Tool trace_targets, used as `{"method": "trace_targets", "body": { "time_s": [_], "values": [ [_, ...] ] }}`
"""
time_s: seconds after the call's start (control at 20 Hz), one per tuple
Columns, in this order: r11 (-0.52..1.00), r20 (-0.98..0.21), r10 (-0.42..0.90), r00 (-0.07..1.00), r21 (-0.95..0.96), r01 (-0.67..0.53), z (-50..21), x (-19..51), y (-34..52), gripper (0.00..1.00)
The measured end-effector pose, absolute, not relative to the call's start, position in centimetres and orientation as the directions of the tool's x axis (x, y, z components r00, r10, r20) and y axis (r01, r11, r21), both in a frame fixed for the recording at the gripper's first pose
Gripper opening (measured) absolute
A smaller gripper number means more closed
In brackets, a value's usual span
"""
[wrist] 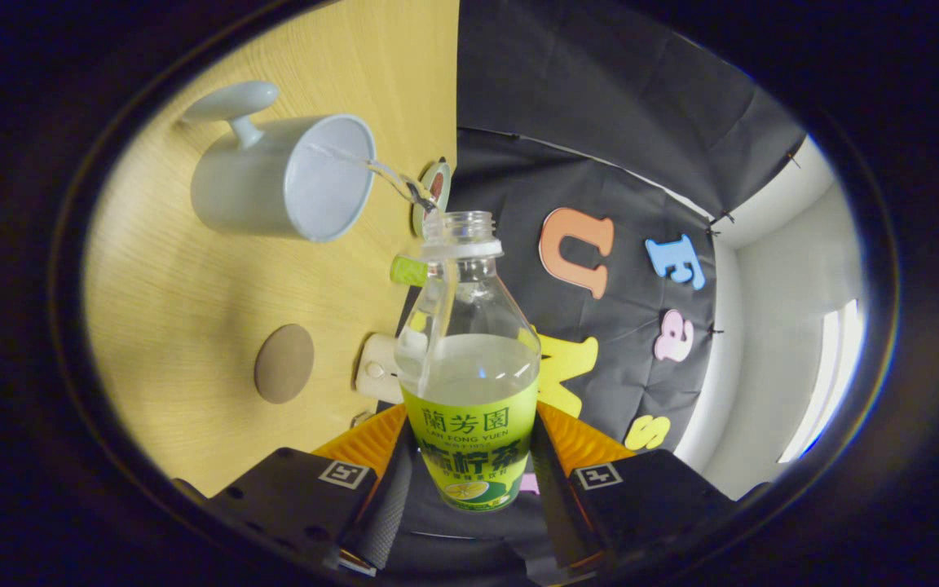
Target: Take the bottle from table, then pour the juice into the cup, finally place the bottle on the coaster
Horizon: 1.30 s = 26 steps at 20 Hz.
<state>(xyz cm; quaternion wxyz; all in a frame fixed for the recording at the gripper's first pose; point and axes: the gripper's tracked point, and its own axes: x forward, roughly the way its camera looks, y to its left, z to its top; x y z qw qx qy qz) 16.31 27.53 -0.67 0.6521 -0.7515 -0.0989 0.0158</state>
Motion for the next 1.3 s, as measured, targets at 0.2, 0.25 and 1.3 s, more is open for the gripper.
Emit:
{"method": "trace_targets", "body": {
  "time_s": [0.2,0.25,1.3],
  "values": [
    [-0.144,0.119,0.181,0.976,-0.979,0.146,-0.2,16.3,27.7,0.77],
    [-0.145,0.12,0.184,0.976,-0.978,0.148,-0.2,16.3,27.7,0.77],
    [-0.221,0.144,0.196,0.97,-0.957,0.187,0.9,16.1,28.1,0.77]
  ]
}}
